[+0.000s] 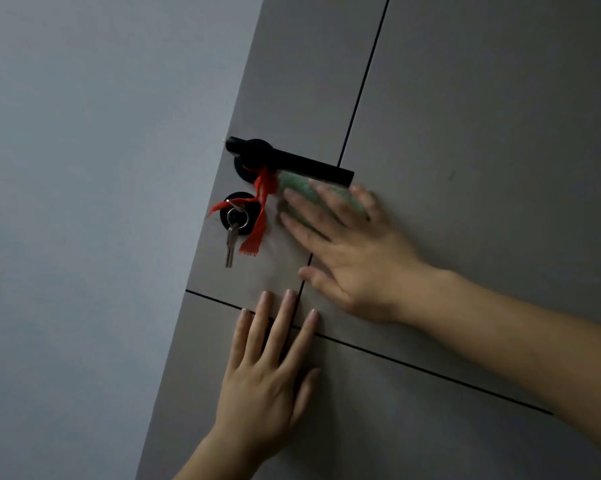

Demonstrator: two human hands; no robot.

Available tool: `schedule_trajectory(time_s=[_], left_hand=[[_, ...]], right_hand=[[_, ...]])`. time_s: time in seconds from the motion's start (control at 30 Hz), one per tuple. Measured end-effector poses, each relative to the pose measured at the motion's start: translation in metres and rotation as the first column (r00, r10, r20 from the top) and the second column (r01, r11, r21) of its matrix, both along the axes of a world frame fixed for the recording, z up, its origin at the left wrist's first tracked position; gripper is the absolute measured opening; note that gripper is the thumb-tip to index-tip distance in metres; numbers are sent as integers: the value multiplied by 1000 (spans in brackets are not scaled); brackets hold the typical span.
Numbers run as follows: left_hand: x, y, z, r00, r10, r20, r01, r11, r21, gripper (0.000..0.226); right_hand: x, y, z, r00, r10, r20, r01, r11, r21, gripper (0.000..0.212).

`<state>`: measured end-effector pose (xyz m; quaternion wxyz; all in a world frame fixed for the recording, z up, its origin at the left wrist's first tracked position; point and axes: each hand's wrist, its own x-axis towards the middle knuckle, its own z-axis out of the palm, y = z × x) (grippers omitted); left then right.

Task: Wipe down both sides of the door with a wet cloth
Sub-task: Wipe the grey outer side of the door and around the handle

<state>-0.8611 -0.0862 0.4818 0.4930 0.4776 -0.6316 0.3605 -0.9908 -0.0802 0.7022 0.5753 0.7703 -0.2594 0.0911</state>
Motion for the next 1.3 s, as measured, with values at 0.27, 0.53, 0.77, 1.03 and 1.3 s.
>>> schedule_trajectory(time_s=[0.27, 0.53, 0.77, 1.03, 1.3], left_hand=[[0, 5, 2, 1000, 4, 22, -5, 1000, 22, 72], [-14, 6, 7, 1000, 16, 7, -17, 1000, 23, 73], [-32, 6, 18, 1000, 22, 4, -22, 999, 29, 72], [-30, 12, 19, 1000, -4, -11, 5, 994, 112, 69], [-32, 14, 17, 999, -16, -31, 21, 988, 156, 71]], right_hand=[[-93, 3, 13, 988, 1, 157, 8, 998, -59, 67], [-122, 5, -46, 997, 21, 80, -18, 999, -42, 73], [-122, 4, 31, 886, 42, 463, 20, 992, -127, 71], [-142, 12, -103, 998, 49, -25, -49, 999, -10, 69], [-136, 0, -90, 971, 64, 229, -54, 997, -53, 79]])
